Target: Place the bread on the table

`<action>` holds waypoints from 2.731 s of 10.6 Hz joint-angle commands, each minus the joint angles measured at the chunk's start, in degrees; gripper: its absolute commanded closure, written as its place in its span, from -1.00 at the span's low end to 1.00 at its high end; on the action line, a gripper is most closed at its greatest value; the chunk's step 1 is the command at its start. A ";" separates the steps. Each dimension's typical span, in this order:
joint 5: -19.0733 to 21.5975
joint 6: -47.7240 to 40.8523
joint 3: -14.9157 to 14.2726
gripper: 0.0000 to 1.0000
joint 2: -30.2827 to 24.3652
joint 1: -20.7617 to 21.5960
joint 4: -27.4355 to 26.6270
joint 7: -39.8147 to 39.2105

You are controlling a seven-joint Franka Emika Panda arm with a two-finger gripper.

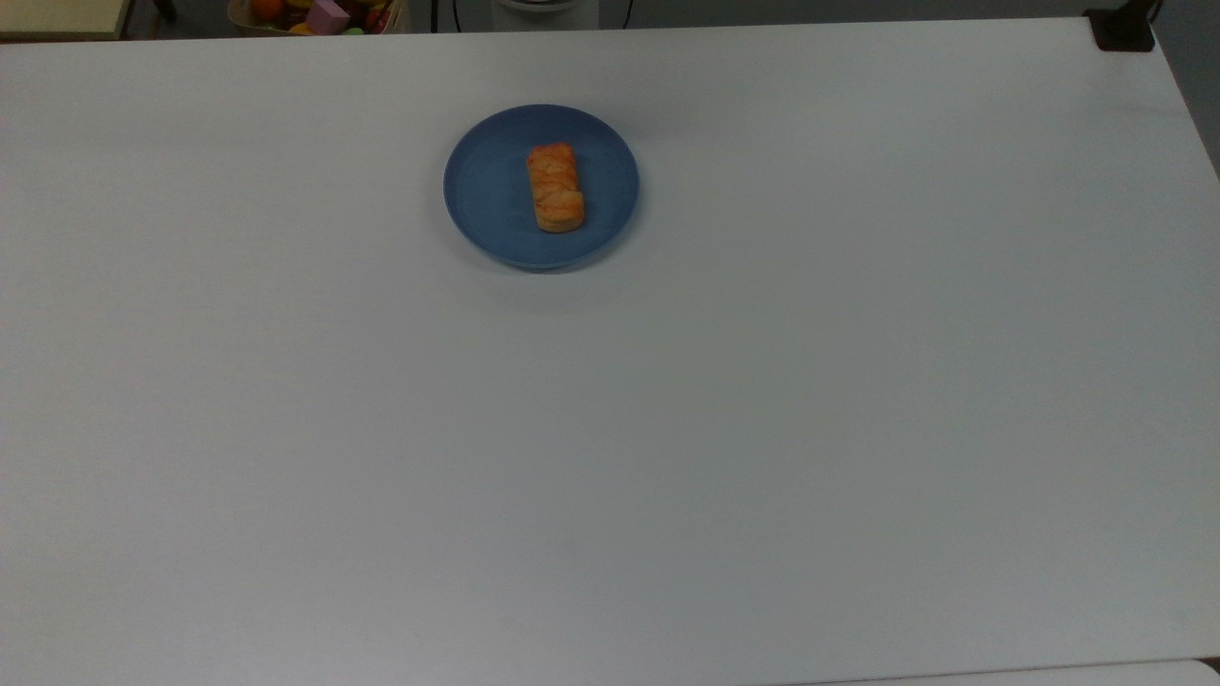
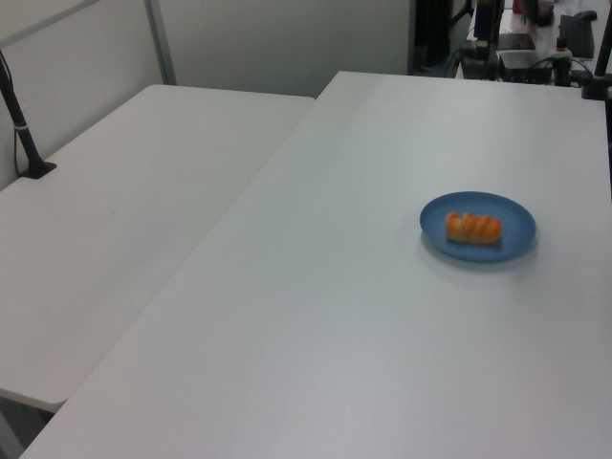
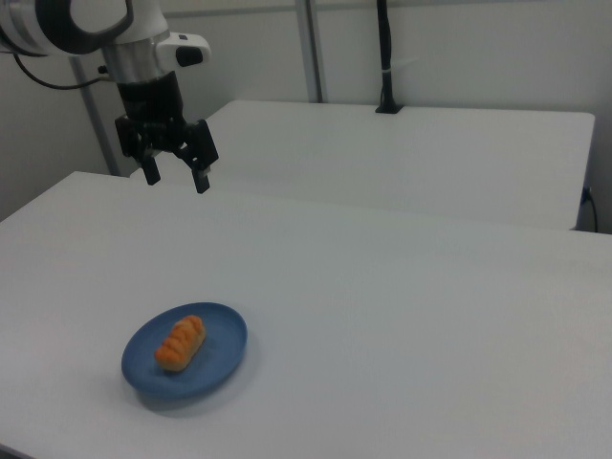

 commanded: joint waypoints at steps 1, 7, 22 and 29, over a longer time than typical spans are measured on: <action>0.16 -1.70 -0.07 -1.00 -0.08 -0.38 0.72 -0.90; 0.24 -1.52 -0.07 -1.00 -8.76 -0.64 -9.19 -0.73; 0.33 36.68 0.10 -1.00 -2.56 6.12 -39.27 -0.56; -0.63 42.42 0.19 -1.00 3.61 8.14 -39.27 9.46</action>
